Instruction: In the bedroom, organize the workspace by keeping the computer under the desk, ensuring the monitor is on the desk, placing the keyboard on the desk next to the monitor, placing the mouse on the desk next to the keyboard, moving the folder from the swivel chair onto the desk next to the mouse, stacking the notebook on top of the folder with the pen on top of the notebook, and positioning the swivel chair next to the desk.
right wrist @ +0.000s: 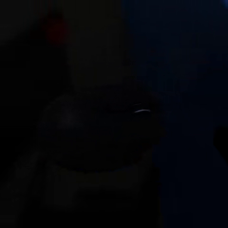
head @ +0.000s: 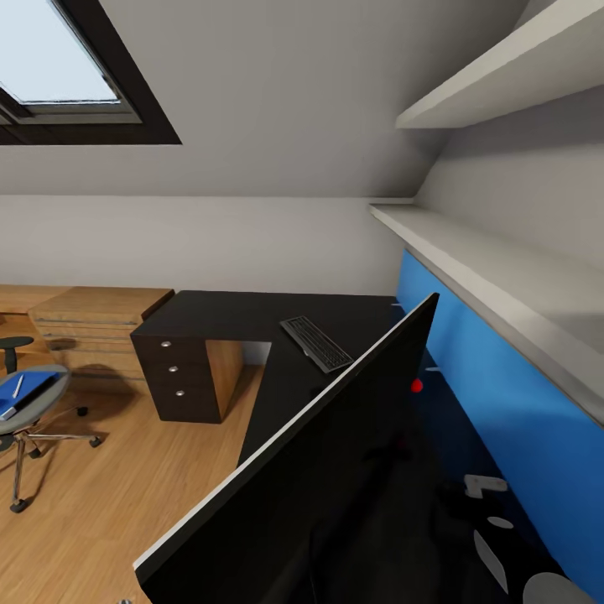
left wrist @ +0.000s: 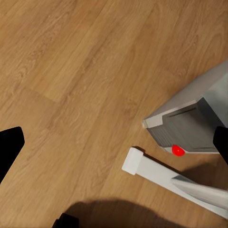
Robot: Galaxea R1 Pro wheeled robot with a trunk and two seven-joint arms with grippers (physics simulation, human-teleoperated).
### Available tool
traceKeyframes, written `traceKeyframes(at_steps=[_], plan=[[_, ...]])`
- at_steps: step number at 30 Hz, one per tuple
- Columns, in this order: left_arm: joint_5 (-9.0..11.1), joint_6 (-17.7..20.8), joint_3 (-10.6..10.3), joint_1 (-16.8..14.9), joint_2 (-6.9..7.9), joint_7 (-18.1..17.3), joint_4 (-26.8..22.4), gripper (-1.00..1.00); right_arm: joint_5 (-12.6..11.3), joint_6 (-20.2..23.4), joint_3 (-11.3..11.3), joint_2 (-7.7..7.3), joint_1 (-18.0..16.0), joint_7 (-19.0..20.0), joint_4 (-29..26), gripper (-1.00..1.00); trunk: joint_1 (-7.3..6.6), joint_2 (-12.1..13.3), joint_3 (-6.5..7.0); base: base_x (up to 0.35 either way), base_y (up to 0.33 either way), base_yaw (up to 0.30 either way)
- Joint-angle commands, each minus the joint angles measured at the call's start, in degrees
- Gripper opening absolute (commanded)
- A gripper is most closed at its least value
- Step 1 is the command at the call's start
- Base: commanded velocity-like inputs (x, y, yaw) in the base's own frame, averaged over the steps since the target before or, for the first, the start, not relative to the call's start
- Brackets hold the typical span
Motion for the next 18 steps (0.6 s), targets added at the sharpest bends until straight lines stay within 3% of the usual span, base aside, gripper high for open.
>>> traceKeyframes(at_steps=[1, 18], plan=[[0.6, -0.1, -0.3, 0.0, 0.06, 0.0, 0.0, 1.0, 0.1, -0.2, -0.2, 0.02, 0.0, 0.1, 0.0, 1.0, 0.01, -0.1, -0.07, 0.0, 0.0, 0.0], [0.6, -0.1, -0.3, 0.0, 0.04, 0.0, 0.0, 1.0, 0.0, -0.5, -0.1, 0.01, 0.0, 0.5, -0.3, 1.0, 0.01, -0.1, -0.07, 0.0, 0.0, 0.0]])
